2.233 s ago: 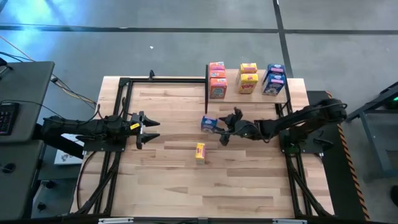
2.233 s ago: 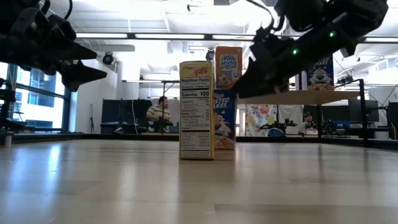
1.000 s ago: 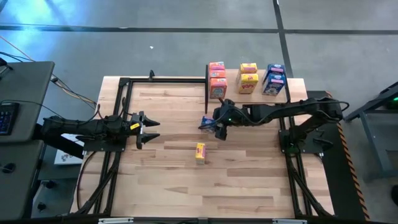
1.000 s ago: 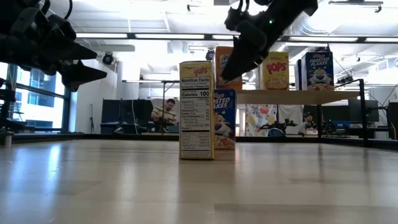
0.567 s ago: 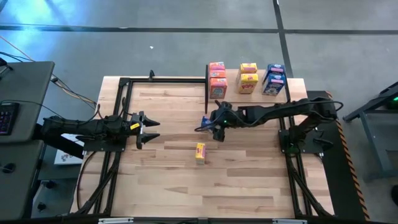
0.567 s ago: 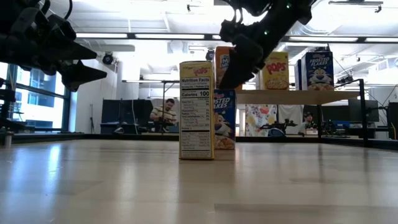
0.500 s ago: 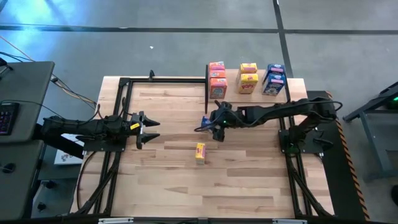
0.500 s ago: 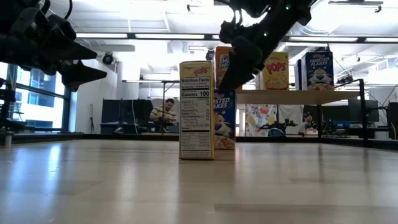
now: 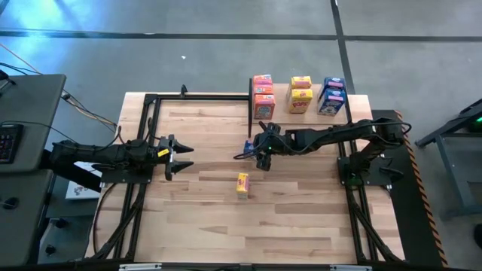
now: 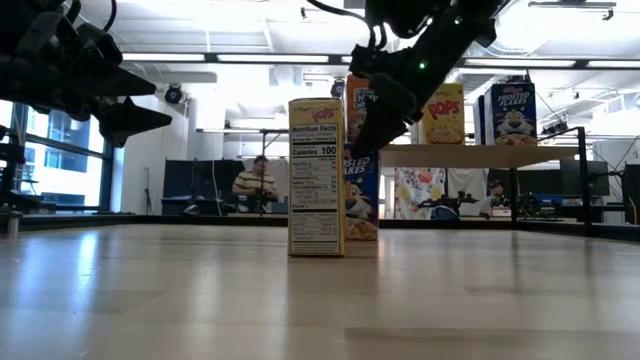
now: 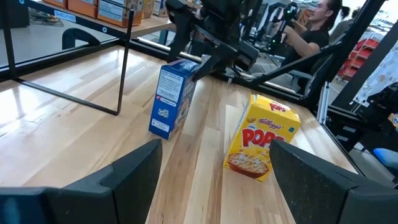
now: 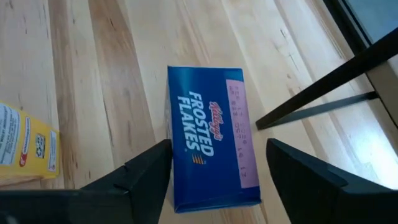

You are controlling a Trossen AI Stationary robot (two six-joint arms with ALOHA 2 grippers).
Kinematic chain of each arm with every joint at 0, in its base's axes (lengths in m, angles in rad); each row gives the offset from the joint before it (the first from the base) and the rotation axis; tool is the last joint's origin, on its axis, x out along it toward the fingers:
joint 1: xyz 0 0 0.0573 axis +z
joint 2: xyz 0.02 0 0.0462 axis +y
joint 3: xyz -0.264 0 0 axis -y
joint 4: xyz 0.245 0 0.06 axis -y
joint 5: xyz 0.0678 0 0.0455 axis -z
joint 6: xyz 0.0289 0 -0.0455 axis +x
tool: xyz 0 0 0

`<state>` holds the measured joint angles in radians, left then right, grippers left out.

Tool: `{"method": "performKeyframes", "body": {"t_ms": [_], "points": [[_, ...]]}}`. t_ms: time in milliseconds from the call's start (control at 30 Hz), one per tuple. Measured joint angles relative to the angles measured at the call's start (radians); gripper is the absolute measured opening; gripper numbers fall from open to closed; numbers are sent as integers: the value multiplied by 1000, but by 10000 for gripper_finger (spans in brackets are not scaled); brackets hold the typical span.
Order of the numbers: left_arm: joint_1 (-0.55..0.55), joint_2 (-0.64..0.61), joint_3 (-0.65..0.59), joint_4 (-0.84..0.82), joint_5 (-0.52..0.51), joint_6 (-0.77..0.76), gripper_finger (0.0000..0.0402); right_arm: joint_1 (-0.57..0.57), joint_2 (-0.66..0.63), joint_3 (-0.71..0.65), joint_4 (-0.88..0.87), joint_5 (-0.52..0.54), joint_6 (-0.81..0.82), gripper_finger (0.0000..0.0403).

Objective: Stack cereal on shelf
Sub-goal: Put the blue cereal box on the shelf aligned with the blue cereal boxes

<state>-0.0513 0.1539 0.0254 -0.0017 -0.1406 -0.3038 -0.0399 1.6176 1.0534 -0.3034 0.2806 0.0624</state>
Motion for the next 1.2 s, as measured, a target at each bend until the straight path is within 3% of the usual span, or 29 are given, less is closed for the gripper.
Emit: {"method": "performKeyframes", "body": {"t_ms": [567,833,1200], "points": [[0,0,0,0,0,0,289,-6,0,0,-2,-20,7,160],[0,0,0,0,0,0,289,-6,-36,0,-54,-43,8,160],[0,0,0,0,0,0,289,-6,-200,0,-294,-71,25,161]]}}
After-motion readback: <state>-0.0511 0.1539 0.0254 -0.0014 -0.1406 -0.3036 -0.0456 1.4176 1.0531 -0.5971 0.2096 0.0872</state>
